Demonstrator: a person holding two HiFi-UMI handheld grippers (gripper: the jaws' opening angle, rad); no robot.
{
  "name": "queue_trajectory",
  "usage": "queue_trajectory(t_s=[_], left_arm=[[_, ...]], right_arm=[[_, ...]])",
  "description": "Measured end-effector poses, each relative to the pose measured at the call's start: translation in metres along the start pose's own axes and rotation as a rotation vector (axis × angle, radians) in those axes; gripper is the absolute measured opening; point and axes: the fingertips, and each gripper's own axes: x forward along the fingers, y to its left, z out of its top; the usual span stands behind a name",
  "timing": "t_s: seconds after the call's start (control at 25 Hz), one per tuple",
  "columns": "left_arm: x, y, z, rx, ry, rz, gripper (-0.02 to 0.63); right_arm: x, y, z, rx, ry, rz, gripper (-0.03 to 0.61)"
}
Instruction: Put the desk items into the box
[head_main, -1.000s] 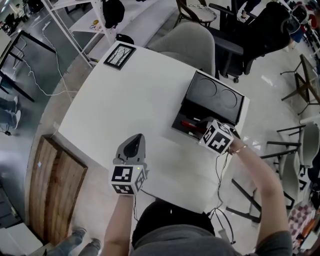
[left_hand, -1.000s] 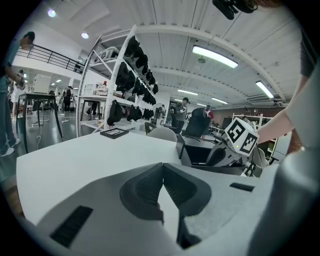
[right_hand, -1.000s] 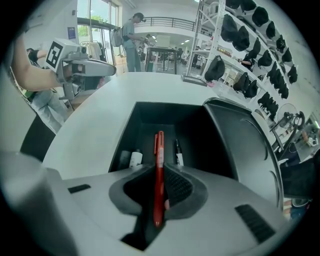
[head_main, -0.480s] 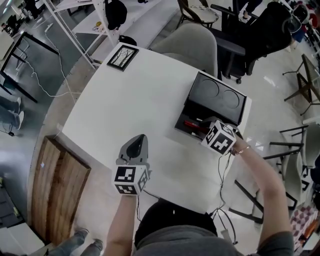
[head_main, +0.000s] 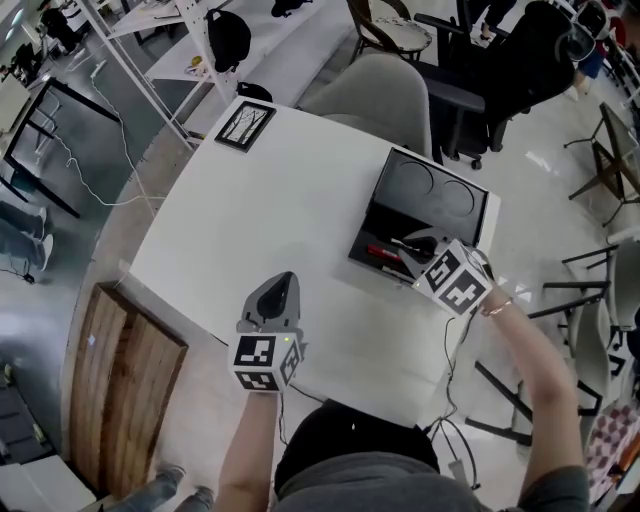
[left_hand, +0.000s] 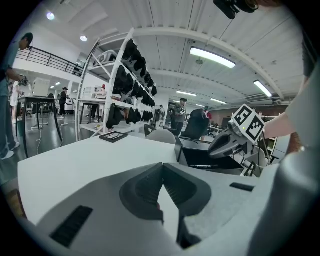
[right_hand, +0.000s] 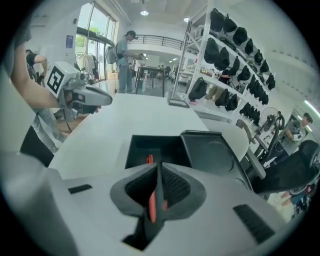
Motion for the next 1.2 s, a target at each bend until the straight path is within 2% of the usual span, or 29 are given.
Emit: queue_trajectory(t_s=[0.44, 0.68, 1.2], left_arm=[[-0.004, -0.014, 0.015, 0.034, -0.032, -0.026, 0.006], [-0.012, -0.017, 0.022, 0.054, -0.047, -0.026, 0.006], [-0.031, -0.021, 0.025, 0.074, -0.072, -0.01, 0.006]], right_arm=[[-0.06, -0.003, 0.021, 0.207, -0.21, -0.1, 0.031], [-0.089, 0.005, 0.026, 0.276, -0.306, -0.16, 0.023], [-0.137, 0.027, 0.022, 0.446, -0.49, -0.233, 0.015]])
